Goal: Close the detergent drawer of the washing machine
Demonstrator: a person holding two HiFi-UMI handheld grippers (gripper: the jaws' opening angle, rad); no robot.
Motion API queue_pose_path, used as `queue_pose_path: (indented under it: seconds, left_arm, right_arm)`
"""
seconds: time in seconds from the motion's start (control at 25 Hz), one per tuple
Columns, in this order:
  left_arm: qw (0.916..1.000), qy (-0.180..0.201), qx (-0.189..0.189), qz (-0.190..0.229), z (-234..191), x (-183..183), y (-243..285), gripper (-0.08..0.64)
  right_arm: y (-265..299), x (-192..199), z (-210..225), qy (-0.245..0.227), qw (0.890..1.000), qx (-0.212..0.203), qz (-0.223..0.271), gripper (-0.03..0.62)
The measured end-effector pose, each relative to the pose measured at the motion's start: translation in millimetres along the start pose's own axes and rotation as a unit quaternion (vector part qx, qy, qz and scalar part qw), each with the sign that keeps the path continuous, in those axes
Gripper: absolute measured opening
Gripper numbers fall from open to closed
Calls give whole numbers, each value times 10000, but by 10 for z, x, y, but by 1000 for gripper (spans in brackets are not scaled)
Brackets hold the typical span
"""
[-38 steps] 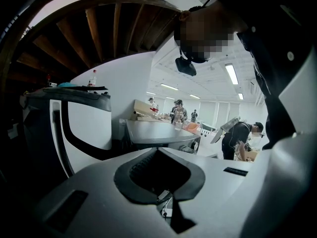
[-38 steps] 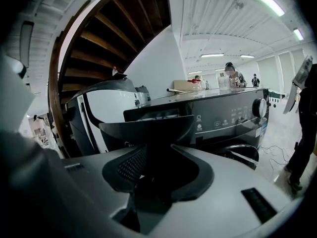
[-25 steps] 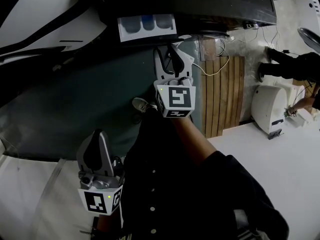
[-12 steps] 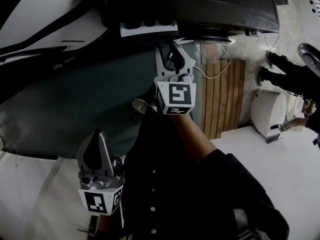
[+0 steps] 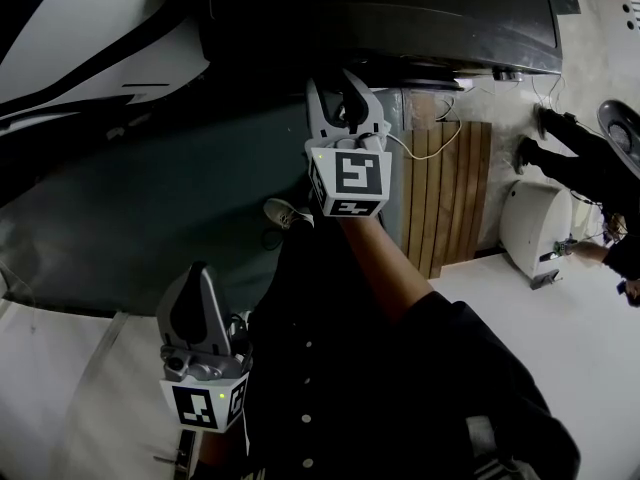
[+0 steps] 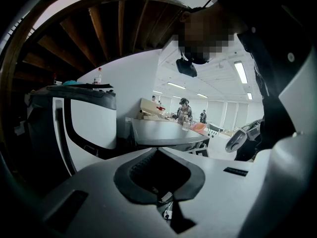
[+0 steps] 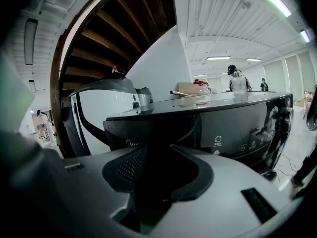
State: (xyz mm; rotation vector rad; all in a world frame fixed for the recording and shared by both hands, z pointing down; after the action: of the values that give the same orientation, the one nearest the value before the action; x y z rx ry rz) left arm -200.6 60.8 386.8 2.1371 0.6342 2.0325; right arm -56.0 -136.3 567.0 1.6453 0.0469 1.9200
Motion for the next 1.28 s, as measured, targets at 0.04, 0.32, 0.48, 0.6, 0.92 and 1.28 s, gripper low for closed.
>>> queue_pose_path:
  seconds: [0.04, 0.32, 0.48, 0.6, 0.92, 1.28]
  left_arm:
    - [10000, -4, -4, -4, -4, -3, 9, 14]
    - [10000, -50, -49, -34, -36, -1, 84, 14]
    - [10000, -59, -36, -59, -36, -4, 104, 14]
    - [9999, -50, -32, -89, -51, 5, 120, 14]
    - [9999, -55, 6, -161, -37, 51, 146, 14]
    - [9999, -54, 14, -124, -14, 39, 133, 14]
  right_arm:
    - [14, -8, 2, 2, 10000, -3, 0, 153]
    - [34, -8, 20, -44, 9999, 67, 66, 141]
    - [36, -21, 28, -41, 9999, 145, 60, 133]
    - [49, -44, 42, 64, 9997, 248, 62, 101]
    - [68, -62, 45, 181, 9993, 303, 94, 103]
    - [95, -54, 52, 78, 9996, 274, 43, 118]
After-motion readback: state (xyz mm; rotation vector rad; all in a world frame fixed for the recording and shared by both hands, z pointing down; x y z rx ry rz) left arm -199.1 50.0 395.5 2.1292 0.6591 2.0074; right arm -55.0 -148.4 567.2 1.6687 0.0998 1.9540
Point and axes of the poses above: the fingertips, and each gripper's own axes: y forward along the fingers, z to its right, x out of its underside, the point moved 3 cm from there along -y, backward along the fingers, and after that the axes turned 4 degrees about y, right-handed, at the moved point
